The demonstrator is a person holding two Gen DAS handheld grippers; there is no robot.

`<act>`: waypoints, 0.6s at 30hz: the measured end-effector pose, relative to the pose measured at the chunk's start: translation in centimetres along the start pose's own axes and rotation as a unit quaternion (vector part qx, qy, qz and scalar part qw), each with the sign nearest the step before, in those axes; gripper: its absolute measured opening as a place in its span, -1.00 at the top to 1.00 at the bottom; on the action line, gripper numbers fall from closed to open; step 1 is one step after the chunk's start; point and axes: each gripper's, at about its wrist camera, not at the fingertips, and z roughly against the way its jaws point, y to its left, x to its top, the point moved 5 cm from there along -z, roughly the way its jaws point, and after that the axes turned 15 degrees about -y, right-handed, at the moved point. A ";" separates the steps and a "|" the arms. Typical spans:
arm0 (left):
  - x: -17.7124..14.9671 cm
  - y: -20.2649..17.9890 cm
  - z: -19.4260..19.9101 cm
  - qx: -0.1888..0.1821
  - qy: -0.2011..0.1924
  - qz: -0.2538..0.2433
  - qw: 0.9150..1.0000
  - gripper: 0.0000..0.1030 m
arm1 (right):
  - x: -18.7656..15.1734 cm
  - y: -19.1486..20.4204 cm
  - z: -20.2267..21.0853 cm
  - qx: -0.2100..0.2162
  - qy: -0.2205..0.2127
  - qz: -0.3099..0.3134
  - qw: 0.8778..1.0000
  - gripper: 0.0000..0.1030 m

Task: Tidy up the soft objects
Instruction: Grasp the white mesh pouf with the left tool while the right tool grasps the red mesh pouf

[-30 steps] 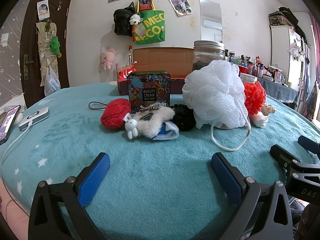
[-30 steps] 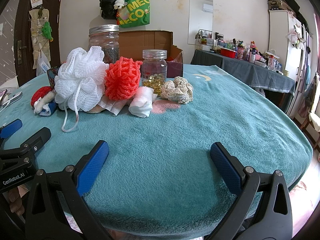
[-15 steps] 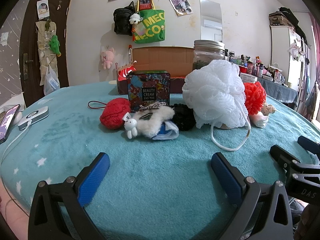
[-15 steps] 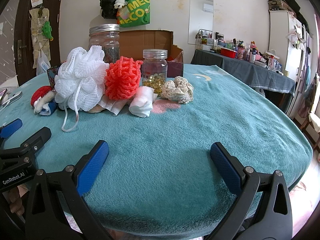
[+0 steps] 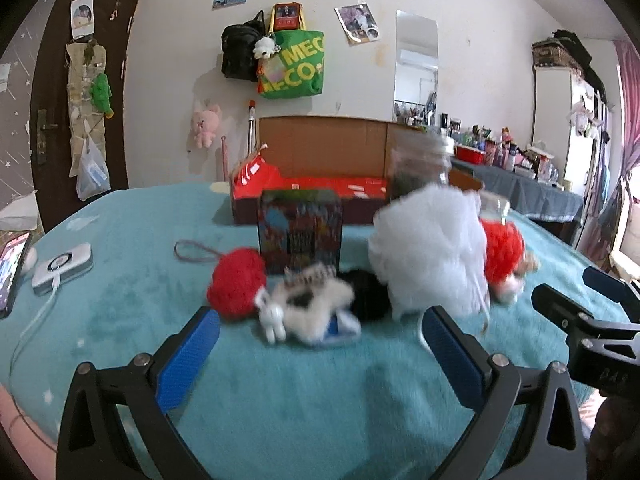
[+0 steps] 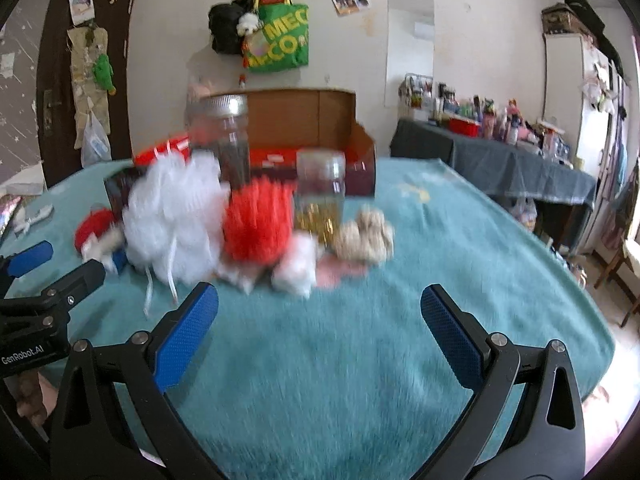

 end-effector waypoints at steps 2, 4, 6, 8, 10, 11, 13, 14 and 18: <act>0.7 0.1 -0.5 -0.014 0.004 0.008 1.000 -1.00 | 1.0 -0.3 -0.6 0.003 -0.006 0.000 1.000 -1.00; 1.6 -0.1 -0.9 -0.031 0.008 0.012 0.999 -1.00 | 2.1 -0.4 -1.3 0.011 -0.009 -0.005 1.000 -1.00; 2.4 -0.4 -1.3 -0.049 0.008 0.013 0.999 -1.00 | 3.0 -0.7 -2.1 0.023 -0.006 -0.012 1.000 -1.00; 3.3 -1.0 -1.8 -0.066 0.011 0.009 0.998 -1.00 | 3.6 -0.9 -2.8 0.038 -0.001 -0.015 0.999 -1.00; 4.0 -1.6 -2.4 -0.086 0.015 0.007 0.996 -1.00 | 4.0 -1.3 -3.7 0.056 0.010 -0.018 0.998 -1.00; 4.2 -1.9 -2.6 -0.095 0.017 0.007 0.995 -1.00 | 4.1 -1.3 -4.2 0.069 0.017 -0.021 0.997 -1.00; 4.3 -2.8 -3.3 -0.118 0.029 0.006 0.993 -1.00 | 3.9 -1.8 -5.5 0.098 0.044 -0.035 0.994 -1.00; 4.3 -3.1 -3.6 -0.125 0.036 0.004 0.992 -1.00 | 3.8 -2.0 -6.0 0.110 0.054 -0.044 0.992 -1.00; 4.0 -4.3 -4.6 -0.148 0.061 0.002 0.987 -0.95 | 3.5 -2.5 -7.4 0.161 0.083 -0.072 0.981 -1.00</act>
